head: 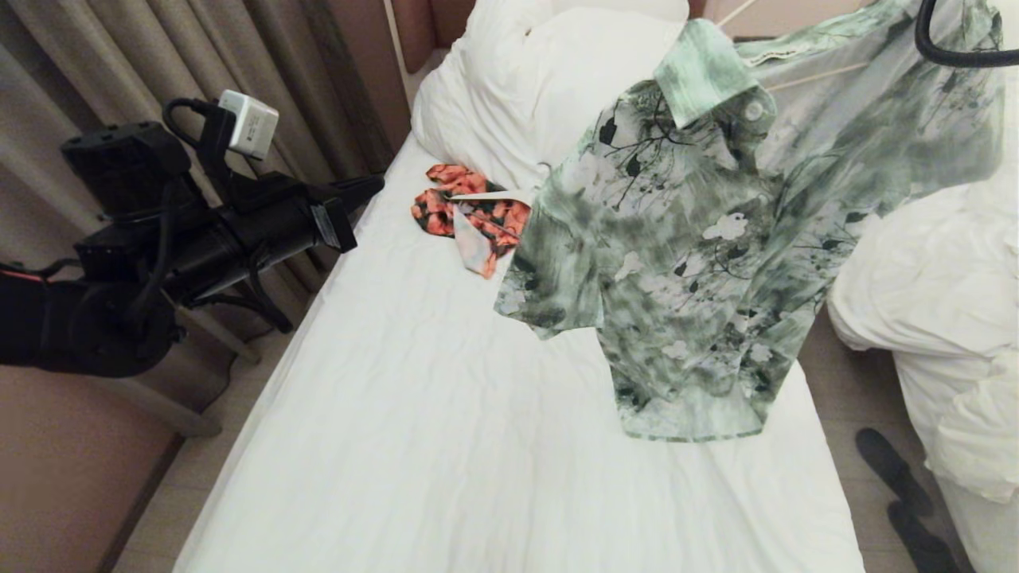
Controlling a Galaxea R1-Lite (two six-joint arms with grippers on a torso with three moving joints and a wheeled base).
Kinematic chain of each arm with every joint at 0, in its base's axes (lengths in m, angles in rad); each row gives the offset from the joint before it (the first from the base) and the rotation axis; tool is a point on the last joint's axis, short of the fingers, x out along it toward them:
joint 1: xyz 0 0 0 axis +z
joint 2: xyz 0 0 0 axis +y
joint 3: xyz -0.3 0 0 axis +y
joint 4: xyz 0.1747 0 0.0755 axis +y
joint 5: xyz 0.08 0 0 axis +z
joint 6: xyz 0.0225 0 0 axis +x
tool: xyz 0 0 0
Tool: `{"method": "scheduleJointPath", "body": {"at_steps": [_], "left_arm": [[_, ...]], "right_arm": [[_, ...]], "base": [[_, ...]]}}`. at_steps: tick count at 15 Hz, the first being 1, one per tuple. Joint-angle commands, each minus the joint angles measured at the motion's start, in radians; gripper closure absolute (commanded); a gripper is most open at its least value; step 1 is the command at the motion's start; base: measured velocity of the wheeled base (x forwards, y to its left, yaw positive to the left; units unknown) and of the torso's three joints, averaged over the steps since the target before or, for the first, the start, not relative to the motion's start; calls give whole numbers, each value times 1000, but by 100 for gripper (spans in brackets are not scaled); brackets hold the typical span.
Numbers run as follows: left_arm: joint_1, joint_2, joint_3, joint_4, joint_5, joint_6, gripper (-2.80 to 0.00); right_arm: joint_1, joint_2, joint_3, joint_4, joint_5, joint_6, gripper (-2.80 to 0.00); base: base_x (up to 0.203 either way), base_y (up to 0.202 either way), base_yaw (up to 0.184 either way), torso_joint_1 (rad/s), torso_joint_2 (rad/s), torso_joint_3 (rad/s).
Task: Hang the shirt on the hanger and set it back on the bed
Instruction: Take the clothes hanger out of the clothes
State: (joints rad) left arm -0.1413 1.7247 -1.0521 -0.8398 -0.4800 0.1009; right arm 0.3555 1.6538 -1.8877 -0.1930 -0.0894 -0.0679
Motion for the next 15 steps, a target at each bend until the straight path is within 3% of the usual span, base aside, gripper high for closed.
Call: {"method": "scheduleJointPath", "body": {"at_steps": [1, 3, 8, 15], "left_arm": [[-1, 0, 1, -5, -3, 0, 0], [-1, -3, 1, -5, -3, 0, 0], [-3, -2, 1, -5, -3, 0, 0], [-8, -2, -2, -6, 0, -2, 0]], "right_arm": [[2, 25, -32, -25, -1, -6, 0], [2, 66, -54, -137, -9, -76, 0], [22, 150, -92, -362, -47, -151, 0], [23, 149, -93, -365, -47, -169, 0]], "base": [[0, 0, 0, 0, 0, 0], [0, 0, 0, 0, 0, 0], [0, 0, 0, 0, 0, 0], [0, 0, 0, 0, 0, 0]]}}
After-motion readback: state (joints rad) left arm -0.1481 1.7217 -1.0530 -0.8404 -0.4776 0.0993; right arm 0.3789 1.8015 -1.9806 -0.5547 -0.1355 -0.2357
